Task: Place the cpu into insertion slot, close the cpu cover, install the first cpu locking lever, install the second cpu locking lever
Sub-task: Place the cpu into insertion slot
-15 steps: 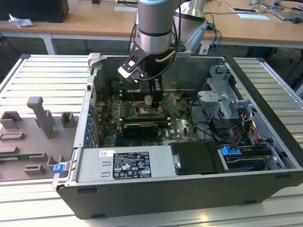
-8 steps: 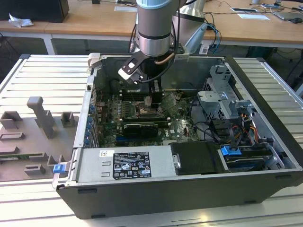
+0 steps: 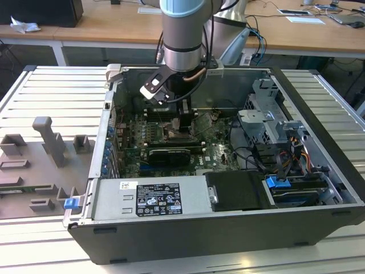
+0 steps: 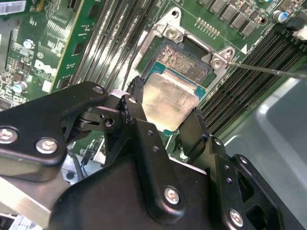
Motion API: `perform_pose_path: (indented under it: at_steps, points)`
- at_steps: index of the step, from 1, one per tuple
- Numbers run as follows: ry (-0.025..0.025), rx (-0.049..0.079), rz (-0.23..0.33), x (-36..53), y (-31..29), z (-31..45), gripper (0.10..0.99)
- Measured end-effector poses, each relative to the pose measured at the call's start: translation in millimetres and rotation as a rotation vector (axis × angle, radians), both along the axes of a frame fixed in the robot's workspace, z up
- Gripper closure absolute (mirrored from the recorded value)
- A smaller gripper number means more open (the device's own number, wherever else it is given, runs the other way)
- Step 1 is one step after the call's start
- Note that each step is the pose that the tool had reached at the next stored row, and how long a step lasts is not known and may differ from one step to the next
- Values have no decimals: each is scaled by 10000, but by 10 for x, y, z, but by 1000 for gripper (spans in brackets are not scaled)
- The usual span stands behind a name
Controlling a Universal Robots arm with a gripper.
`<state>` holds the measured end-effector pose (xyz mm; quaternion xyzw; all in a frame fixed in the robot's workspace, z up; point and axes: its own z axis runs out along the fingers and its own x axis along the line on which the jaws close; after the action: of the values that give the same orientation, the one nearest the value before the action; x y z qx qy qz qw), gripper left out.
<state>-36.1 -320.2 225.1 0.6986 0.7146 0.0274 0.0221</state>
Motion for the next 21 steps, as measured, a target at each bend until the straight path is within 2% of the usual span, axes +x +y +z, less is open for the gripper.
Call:
perform_pose_path:
  at_steps: [3,12,17,21]
  points:
    - [8,-10,-34,-29,15,-47,545]
    - [85,-24,-41,-41,36,-147,545]
    - [108,-26,-305,-45,40,-190,545]
    - [113,-33,-307,-45,40,-217,545]
